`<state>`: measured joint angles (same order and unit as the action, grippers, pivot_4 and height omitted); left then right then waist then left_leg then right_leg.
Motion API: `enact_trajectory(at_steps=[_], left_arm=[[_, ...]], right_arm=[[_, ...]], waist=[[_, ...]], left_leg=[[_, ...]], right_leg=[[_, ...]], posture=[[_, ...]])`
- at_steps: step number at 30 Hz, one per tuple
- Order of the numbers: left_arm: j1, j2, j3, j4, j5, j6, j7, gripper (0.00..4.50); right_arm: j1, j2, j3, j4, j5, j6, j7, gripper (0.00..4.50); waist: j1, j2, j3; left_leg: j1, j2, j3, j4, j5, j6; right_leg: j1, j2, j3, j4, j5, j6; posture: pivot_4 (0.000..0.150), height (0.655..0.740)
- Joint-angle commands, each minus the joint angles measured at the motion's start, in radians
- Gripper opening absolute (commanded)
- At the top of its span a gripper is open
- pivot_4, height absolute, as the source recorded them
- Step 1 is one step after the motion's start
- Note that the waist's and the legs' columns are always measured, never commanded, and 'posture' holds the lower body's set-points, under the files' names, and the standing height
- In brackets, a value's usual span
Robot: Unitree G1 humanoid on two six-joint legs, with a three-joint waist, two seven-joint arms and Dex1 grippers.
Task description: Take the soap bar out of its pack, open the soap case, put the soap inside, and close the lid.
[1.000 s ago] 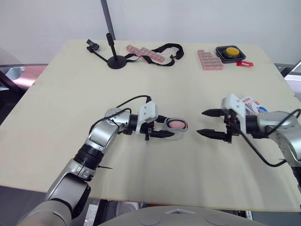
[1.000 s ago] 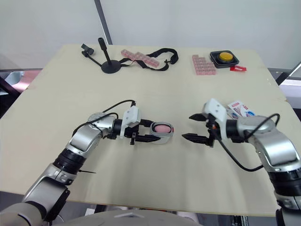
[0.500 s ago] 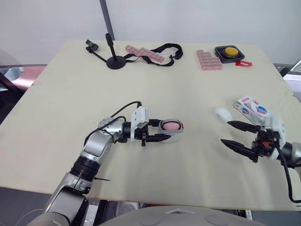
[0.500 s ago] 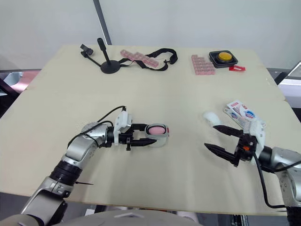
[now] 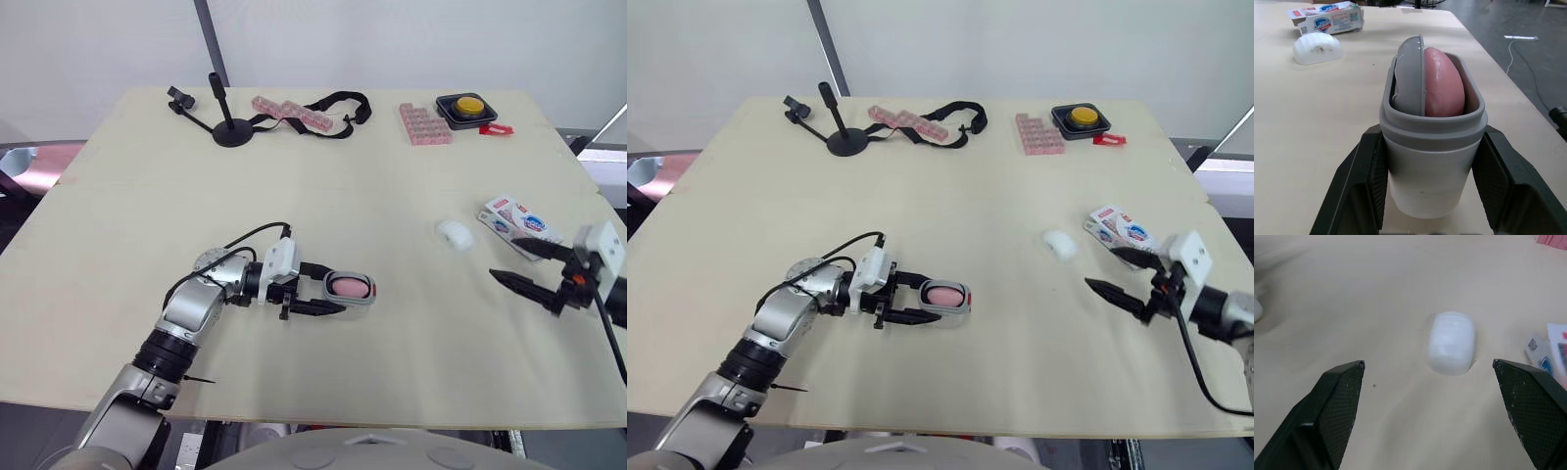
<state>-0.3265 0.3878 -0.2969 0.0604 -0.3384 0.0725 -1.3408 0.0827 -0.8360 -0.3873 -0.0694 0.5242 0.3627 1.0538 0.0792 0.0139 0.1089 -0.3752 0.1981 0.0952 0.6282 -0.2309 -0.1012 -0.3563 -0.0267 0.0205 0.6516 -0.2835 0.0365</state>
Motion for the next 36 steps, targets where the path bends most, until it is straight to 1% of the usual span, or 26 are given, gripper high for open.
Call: enact_trajectory(at_steps=[1, 4, 7, 9, 13, 22, 36], left_arm=[[-0.013, 0.008, 0.011, -0.026, -0.026, 0.0, -0.018, 1.92], [-0.019, 0.007, 0.012, -0.02, -0.023, 0.001, -0.018, 1.92], [-0.019, 0.0, 0.016, -0.03, -0.039, 0.001, -0.025, 1.92], [-0.016, -0.002, 0.015, -0.041, -0.048, 0.007, -0.028, 1.92], [-0.009, 0.001, 0.008, -0.059, -0.049, 0.011, -0.028, 1.92], [-0.015, -0.008, 0.002, -0.078, -0.046, 0.026, -0.021, 1.92], [-0.01, -0.017, -0.001, -0.095, -0.044, 0.033, -0.016, 1.92]], right_arm=[[-0.075, -0.075, 0.053, -0.101, -0.024, 0.136, -0.069, 4.47], [-0.177, -0.107, 0.132, -0.162, -0.034, 0.253, -0.123, 4.47], [-0.305, -0.065, 0.23, -0.206, -0.06, 0.416, -0.262, 4.47], [-0.335, -0.032, 0.28, -0.221, -0.075, 0.467, -0.311, 4.47], [-0.365, 0.013, 0.325, -0.198, -0.112, 0.516, -0.382, 4.47], [-0.416, 0.087, 0.32, -0.152, -0.115, 0.571, -0.457, 4.47], [-0.385, 0.139, 0.291, -0.099, -0.107, 0.589, -0.493, 4.47]], waist=[[0.001, 0.0, 0.0], [0.002, 0.001, 0.0], [0.001, 0.001, 0.001], [0.005, 0.001, 0.001], [0.015, 0.001, 0.001], [0.015, 0.003, 0.002], [0.015, 0.003, 0.002]], left_leg=[[0.0, 0.0, 0.0, 0.0, 0.0, 0.0], [0.0, 0.0, 0.0, 0.0, 0.0, 0.0], [0.0, 0.0, 0.0, 0.0, 0.0, 0.0], [0.001, 0.0, 0.0, -0.001, 0.0, 0.0], [0.001, 0.0, -0.001, -0.001, 0.0, 0.0], [0.0, 0.0, 0.0, -0.002, 0.0, 0.0], [0.0, 0.0, 0.0, -0.001, 0.0, 0.0]], right_leg=[[0.0, 0.0, 0.0, 0.0, 0.0, 0.0], [0.0, 0.0, 0.0, 0.0, 0.0, 0.0], [0.0, 0.001, 0.0, -0.001, 0.0, 0.0], [0.0, 0.001, 0.0, 0.0, 0.0, 0.0], [-0.001, 0.0, -0.001, 0.0, 0.0, 0.0], [-0.001, 0.0, -0.001, 0.0, 0.0, 0.0], [-0.001, 0.0, -0.001, 0.001, 0.0, 0.0]], posture=[[0.15, 0.74], [0.15, 0.74], [0.15, 0.74], [0.15, 0.74], [0.15, 0.74], [0.15, 0.74], [0.15, 0.74]])
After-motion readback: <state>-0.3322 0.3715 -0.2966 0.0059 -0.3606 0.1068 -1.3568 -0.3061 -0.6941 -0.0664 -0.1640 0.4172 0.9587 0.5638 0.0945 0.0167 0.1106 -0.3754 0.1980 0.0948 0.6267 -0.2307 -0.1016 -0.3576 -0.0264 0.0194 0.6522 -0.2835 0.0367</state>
